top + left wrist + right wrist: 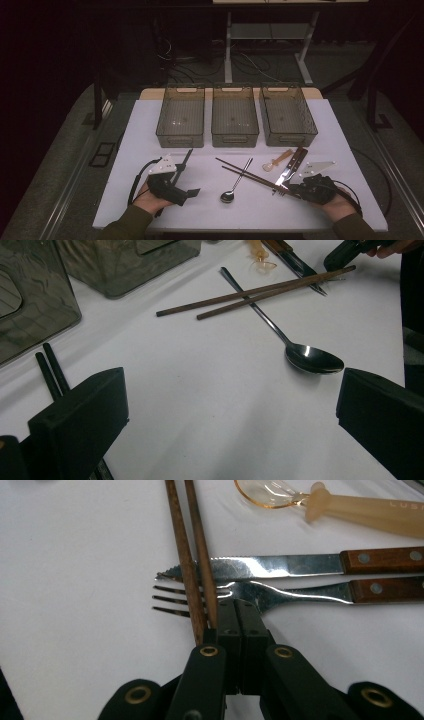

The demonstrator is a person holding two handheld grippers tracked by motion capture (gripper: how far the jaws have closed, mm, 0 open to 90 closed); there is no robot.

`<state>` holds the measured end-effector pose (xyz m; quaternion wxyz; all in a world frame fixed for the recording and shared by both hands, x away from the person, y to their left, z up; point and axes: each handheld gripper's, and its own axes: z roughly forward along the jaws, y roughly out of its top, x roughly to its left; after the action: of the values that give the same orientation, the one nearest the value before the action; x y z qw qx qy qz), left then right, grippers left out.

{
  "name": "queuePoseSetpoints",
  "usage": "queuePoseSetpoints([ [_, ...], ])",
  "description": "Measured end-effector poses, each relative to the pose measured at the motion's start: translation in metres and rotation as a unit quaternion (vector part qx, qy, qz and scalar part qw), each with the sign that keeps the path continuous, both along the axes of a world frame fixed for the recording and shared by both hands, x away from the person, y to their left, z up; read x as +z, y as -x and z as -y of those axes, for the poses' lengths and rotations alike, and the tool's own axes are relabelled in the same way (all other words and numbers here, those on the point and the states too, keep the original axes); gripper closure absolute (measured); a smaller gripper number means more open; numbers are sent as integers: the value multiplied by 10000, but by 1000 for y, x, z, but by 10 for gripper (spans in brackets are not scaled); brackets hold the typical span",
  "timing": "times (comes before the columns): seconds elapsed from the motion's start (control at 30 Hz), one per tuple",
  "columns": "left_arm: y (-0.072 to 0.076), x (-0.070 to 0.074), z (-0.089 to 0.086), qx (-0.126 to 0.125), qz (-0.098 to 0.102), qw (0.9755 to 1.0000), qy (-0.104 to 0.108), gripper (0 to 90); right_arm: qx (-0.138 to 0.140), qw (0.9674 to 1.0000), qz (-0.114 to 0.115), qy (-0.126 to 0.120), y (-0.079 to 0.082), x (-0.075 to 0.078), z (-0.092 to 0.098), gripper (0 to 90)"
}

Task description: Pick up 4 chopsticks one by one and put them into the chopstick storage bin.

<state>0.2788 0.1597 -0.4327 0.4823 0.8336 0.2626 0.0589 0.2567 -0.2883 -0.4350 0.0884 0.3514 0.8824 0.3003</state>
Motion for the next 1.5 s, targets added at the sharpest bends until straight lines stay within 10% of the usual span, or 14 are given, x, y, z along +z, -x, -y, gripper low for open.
queuePoseSetpoints([
  [0.9,0,0,1,-45,10,10000,-28,0,-86,9999,110,-39,11,3,8,859],
  [1.5,0,-1,3,-61,-13,10000,-22,0,168,9963,201,-820,-21,15,-7,584],
])
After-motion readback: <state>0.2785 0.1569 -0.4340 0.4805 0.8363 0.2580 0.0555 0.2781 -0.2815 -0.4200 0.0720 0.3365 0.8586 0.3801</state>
